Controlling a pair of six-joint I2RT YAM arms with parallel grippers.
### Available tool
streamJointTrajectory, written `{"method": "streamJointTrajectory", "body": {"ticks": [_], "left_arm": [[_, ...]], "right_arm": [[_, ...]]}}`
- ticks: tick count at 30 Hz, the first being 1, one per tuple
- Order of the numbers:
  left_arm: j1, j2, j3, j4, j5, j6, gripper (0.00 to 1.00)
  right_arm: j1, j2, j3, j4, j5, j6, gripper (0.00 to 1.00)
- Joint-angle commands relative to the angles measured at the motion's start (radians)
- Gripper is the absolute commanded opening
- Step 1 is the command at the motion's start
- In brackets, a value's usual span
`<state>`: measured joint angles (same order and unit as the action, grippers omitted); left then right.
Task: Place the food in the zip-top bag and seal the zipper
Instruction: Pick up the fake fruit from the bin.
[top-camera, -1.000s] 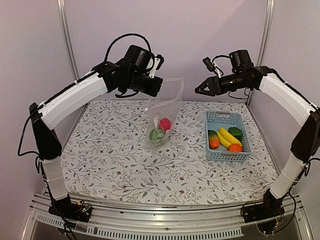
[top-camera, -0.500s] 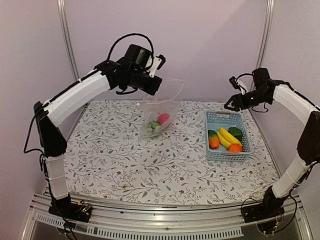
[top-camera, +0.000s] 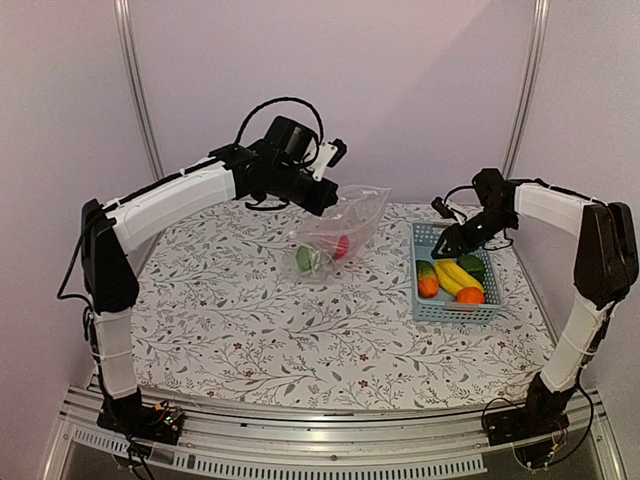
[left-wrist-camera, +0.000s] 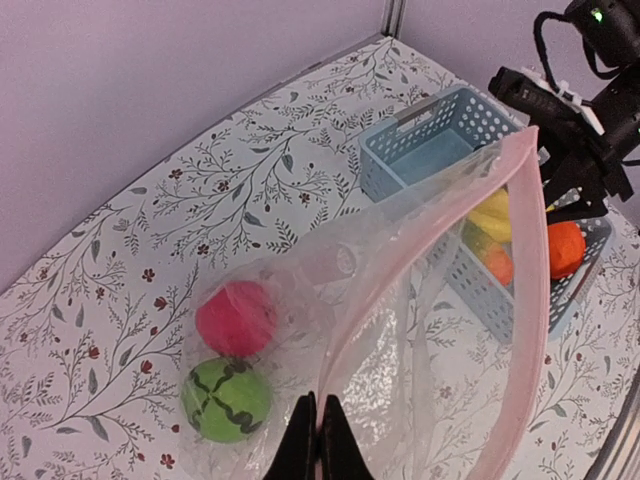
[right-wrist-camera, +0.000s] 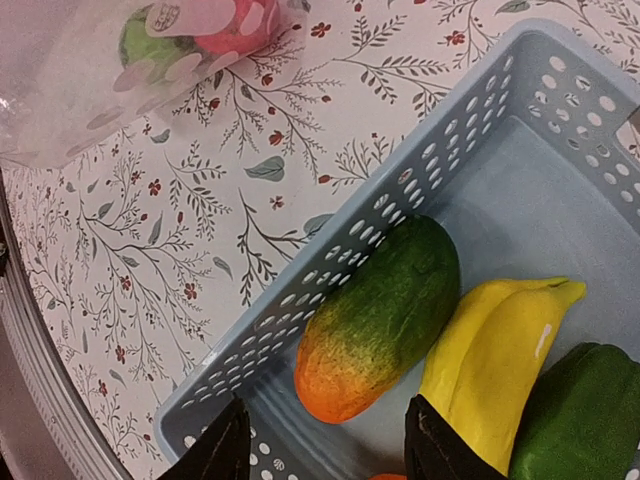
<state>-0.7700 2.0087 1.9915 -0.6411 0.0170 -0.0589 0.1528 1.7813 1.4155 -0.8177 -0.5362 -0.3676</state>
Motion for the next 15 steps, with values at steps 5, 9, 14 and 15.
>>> {"method": "streamJointTrajectory", "body": {"ticks": [5, 9, 14, 15], "left_arm": [[-0.008, -0.086, -0.105, 0.110, -0.007, -0.078, 0.00], [-0.011, -0.095, -0.131, 0.126, -0.014, -0.096, 0.00], [-0.017, -0.104, -0.147, 0.123, -0.049, -0.109, 0.00], [-0.018, -0.106, -0.150, 0.124, -0.049, -0.114, 0.00]], "right_arm": [[0.045, 0.095, -0.023, -0.016, 0.016, 0.065, 0.52], [0.047, 0.142, -0.011, -0.014, 0.065, 0.089, 0.53], [0.050, 0.179, -0.001, -0.003, 0.080, 0.123, 0.59], [0.051, 0.189, 0.003, -0.003, 0.082, 0.128, 0.60]]}}
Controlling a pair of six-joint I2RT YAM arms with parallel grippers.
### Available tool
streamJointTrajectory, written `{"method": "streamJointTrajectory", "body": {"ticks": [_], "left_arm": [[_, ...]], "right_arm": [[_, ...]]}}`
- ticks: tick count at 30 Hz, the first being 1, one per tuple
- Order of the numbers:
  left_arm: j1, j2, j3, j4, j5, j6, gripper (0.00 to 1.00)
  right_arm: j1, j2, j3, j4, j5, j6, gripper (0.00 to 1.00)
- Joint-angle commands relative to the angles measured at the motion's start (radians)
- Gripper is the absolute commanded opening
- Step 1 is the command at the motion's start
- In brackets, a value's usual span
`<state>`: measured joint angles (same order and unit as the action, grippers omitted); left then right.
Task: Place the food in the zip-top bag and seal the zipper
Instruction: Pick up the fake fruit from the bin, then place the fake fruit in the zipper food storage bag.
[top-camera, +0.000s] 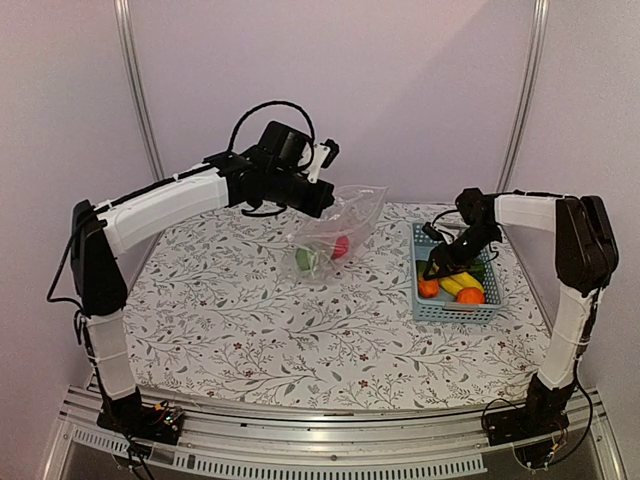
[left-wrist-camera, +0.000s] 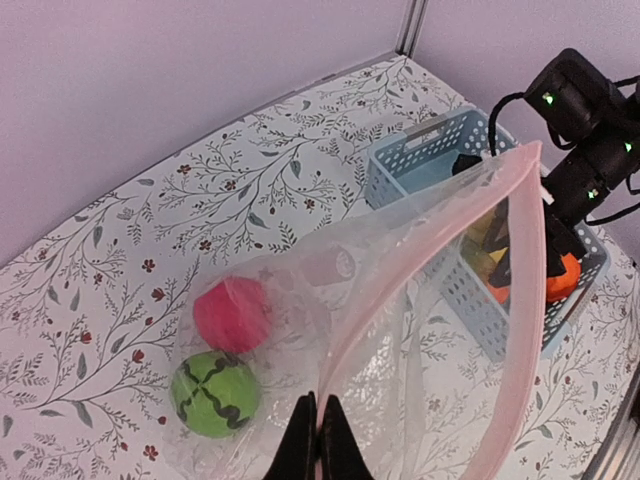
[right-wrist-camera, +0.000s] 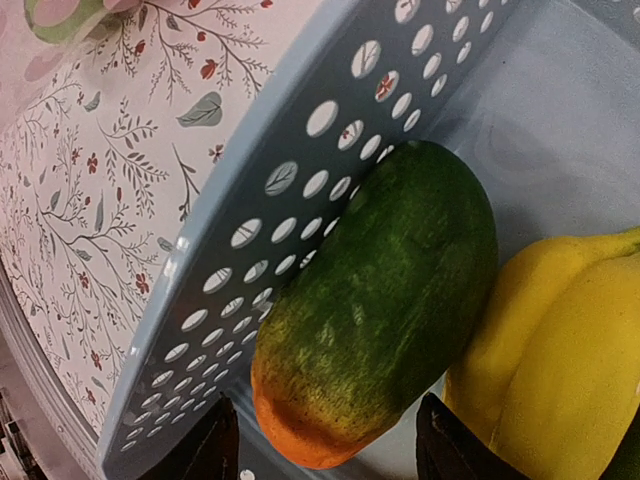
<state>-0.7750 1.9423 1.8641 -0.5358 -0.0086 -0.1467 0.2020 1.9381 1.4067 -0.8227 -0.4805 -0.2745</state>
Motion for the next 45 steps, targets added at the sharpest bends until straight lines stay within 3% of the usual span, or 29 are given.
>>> {"method": "streamJointTrajectory", "body": {"ticks": [1, 8, 16, 29, 38, 45], "left_arm": [[-0.015, -0.043, -0.024, 0.019, -0.025, -0.030, 0.00], [-0.021, -0.045, -0.028, 0.022, -0.024, -0.039, 0.00], [-0.023, -0.036, -0.012, 0.028, -0.017, -0.049, 0.00], [-0.022, -0.035, -0.014, 0.036, -0.037, -0.046, 0.00], [-0.021, -0.014, 0.003, 0.052, -0.035, -0.057, 0.00], [-0.021, -0.005, 0.018, 0.082, -0.032, -0.065, 0.00]], "right_arm": [[0.003, 0.038, 0.016, 0.005, 0.030, 0.041, 0.61], [0.016, 0.090, 0.040, 0.023, 0.017, 0.071, 0.64], [0.015, 0.043, 0.047, 0.024, 0.002, 0.081, 0.41], [0.012, -0.192, 0.009, 0.030, 0.055, 0.068, 0.35], [0.013, -0.332, 0.034, 0.062, -0.097, -0.002, 0.32], [0.021, -0.384, 0.154, 0.047, -0.224, -0.025, 0.32]]}}
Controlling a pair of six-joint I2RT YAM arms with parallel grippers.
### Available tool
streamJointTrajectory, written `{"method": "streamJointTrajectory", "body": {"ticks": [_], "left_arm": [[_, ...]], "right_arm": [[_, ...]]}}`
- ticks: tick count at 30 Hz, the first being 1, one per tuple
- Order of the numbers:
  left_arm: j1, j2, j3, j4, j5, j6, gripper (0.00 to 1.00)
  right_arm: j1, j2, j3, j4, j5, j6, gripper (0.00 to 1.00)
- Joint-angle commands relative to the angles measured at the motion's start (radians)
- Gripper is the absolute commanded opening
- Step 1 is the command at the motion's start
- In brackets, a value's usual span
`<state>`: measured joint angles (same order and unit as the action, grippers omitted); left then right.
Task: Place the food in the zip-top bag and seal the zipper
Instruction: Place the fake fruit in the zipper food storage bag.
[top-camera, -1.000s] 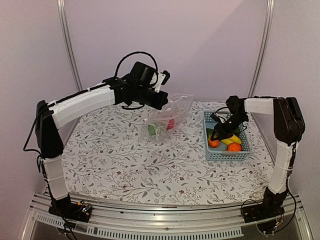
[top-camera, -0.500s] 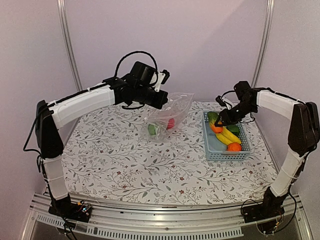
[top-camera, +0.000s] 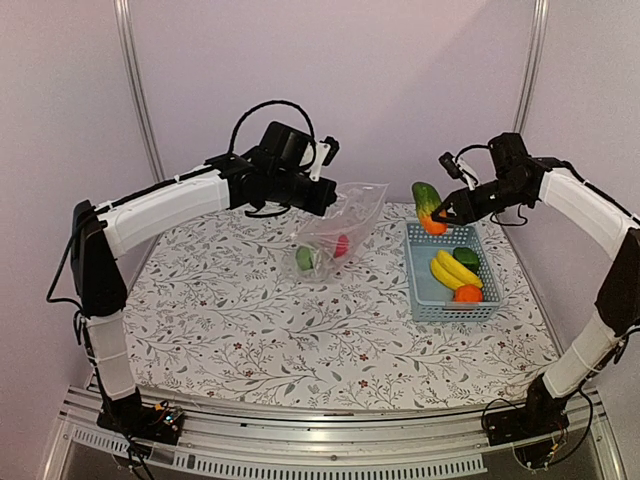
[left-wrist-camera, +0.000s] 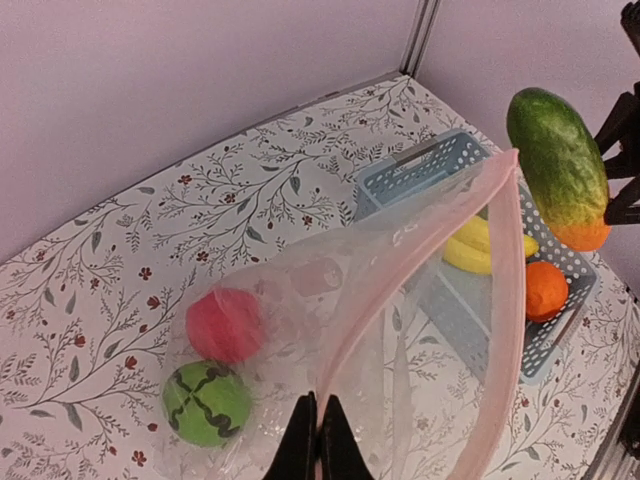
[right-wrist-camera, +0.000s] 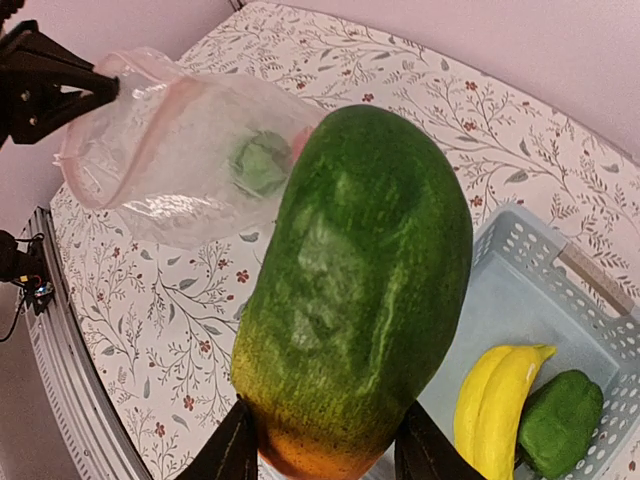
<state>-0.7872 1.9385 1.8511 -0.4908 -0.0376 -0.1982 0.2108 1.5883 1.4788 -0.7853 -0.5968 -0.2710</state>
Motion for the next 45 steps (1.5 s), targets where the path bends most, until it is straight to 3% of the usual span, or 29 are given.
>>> {"method": "streamJointTrajectory", "body": {"ticks": [1, 9, 22, 32, 45], "left_arm": [[-0.009, 0.000, 0.032, 0.044, -0.004, -0.013, 0.00], [-0.009, 0.035, 0.074, 0.069, 0.025, -0.035, 0.00], [-0.012, -0.009, 0.085, 0.087, 0.093, -0.110, 0.00], [-0.014, -0.057, 0.068, 0.117, 0.124, -0.138, 0.01], [-0.014, -0.066, 0.043, 0.126, 0.153, -0.156, 0.01]], "right_arm": [[0.015, -0.039, 0.092, 0.010, -0.126, -0.027, 0.32], [0.104, -0.081, 0.157, 0.125, -0.169, -0.026, 0.31], [0.232, 0.085, 0.318, 0.325, -0.123, 0.066, 0.31], [0.264, 0.091, 0.192, 0.504, -0.076, 0.094, 0.32], [0.277, 0.104, 0.158, 0.594, -0.066, 0.142, 0.35]]}}
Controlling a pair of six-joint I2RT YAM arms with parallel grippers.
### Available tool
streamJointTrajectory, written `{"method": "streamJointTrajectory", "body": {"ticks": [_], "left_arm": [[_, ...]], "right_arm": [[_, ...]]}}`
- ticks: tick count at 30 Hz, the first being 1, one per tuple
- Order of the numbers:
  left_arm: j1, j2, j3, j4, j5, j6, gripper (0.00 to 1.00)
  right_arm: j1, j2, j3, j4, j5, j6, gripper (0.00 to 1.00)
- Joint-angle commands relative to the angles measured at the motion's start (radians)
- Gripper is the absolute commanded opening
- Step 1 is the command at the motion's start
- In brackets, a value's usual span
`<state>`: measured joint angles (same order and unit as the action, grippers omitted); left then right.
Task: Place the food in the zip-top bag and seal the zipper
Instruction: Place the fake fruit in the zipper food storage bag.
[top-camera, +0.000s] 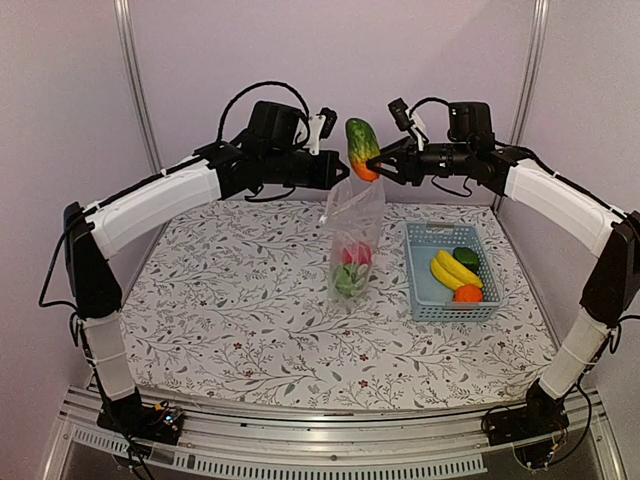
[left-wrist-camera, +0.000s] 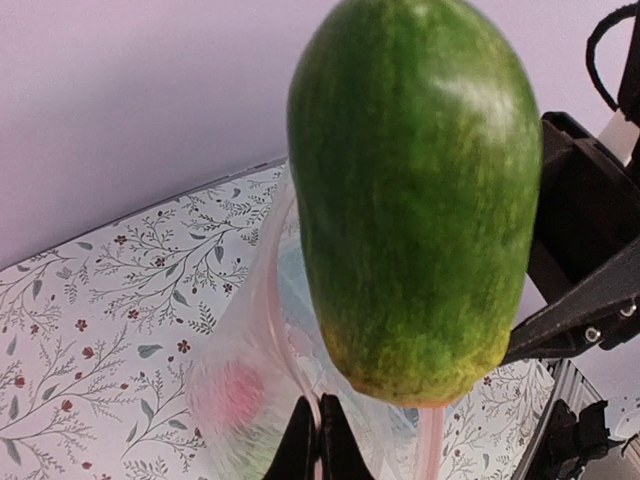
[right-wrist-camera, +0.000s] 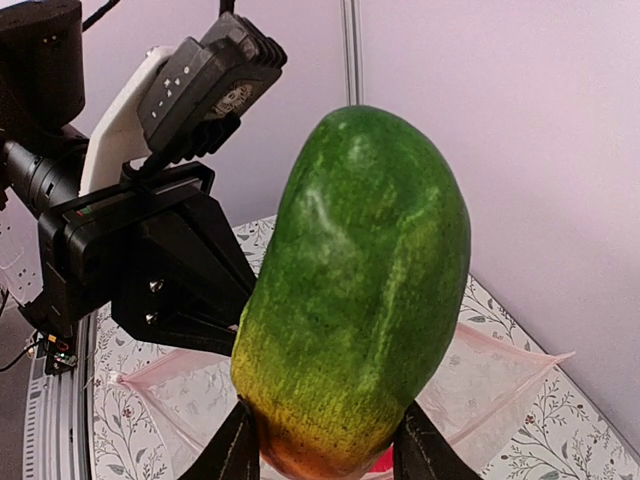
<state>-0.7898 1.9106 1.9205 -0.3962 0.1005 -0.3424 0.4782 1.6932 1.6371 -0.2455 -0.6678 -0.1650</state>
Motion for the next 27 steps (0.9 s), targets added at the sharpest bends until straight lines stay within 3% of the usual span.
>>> {"method": "streamJointTrajectory", "body": {"ticks": [1, 9, 17, 24, 27], "left_arm": [[-0.011, -0.041, -0.035, 0.037, 0.012, -0.015, 0.01], [-0.008, -0.046, -0.063, 0.046, -0.003, -0.019, 0.01], [-0.002, -0.059, -0.089, 0.051, -0.038, -0.019, 0.01], [0.008, -0.062, -0.098, 0.042, -0.053, -0.006, 0.01], [0.008, -0.058, -0.094, 0.024, -0.058, 0.015, 0.01]], "right_arm": [[0.010, 0.000, -0.006, 0.063, 0.008, 0.037, 0.35], [0.014, 0.039, -0.070, 0.118, 0.033, 0.052, 0.42], [0.022, 0.004, -0.077, 0.065, 0.085, 0.013, 0.70], [0.022, -0.046, -0.009, -0.073, 0.102, -0.009, 0.74], [0.023, -0.066, 0.009, -0.128, 0.190, -0.027, 0.73]]}}
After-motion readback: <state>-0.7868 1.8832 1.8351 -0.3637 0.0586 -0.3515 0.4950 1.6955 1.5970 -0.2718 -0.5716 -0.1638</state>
